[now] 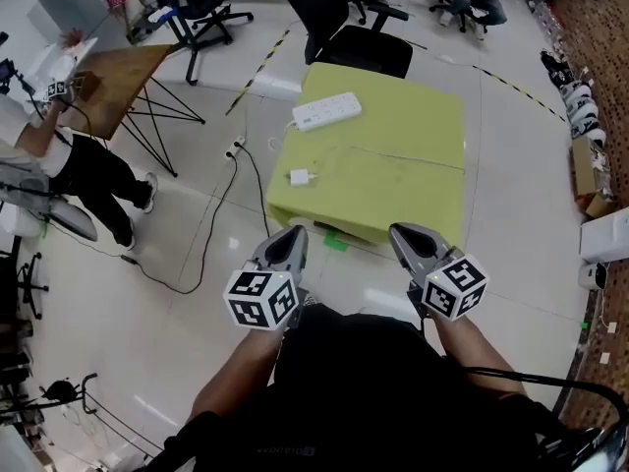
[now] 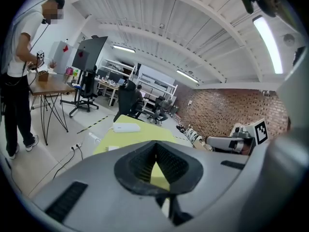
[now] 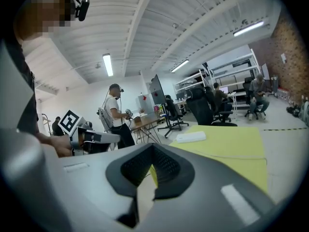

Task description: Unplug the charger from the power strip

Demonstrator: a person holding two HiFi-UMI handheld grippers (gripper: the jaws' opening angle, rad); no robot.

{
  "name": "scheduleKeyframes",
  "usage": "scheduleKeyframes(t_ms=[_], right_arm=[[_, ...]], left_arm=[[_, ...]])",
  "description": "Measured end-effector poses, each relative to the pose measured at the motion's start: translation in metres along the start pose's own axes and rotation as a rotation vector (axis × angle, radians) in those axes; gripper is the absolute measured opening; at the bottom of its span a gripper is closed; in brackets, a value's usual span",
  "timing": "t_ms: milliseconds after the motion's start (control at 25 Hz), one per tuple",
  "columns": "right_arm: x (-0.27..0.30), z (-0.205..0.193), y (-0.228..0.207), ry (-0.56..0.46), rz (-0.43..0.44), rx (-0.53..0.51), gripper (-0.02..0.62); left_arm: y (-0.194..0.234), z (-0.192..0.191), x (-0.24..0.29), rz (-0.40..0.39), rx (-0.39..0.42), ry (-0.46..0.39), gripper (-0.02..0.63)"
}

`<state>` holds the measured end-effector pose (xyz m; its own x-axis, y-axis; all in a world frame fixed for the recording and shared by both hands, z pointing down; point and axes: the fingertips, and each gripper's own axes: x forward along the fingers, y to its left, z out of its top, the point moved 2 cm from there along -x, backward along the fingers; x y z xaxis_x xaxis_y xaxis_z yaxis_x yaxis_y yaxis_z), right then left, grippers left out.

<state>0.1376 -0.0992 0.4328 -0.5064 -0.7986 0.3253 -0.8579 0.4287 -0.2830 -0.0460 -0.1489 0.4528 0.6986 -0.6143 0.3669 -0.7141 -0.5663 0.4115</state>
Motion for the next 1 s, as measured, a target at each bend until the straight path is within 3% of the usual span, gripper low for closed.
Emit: scheduleKeyframes(t_ms=[280, 480, 1000], right_arm=[[-0.029, -0.024, 0.006, 0.032, 0.08, -0.013, 0.002], [-0.043, -0.03, 0.015, 0.047, 0.11, -0.025, 0.001], [-0.062, -0.048, 0.018, 0.034, 0.118, -0.009, 0.002]], left_arm=[[-0.035, -0.031, -0.023, 0.068, -0.022, -0.003, 0.005], [-0.049, -0.033, -0.041, 0.107, -0.031, -0.028, 0.005], [-0.072, -0.053, -0.05, 0.11, -0.017, 0.002, 0.005]])
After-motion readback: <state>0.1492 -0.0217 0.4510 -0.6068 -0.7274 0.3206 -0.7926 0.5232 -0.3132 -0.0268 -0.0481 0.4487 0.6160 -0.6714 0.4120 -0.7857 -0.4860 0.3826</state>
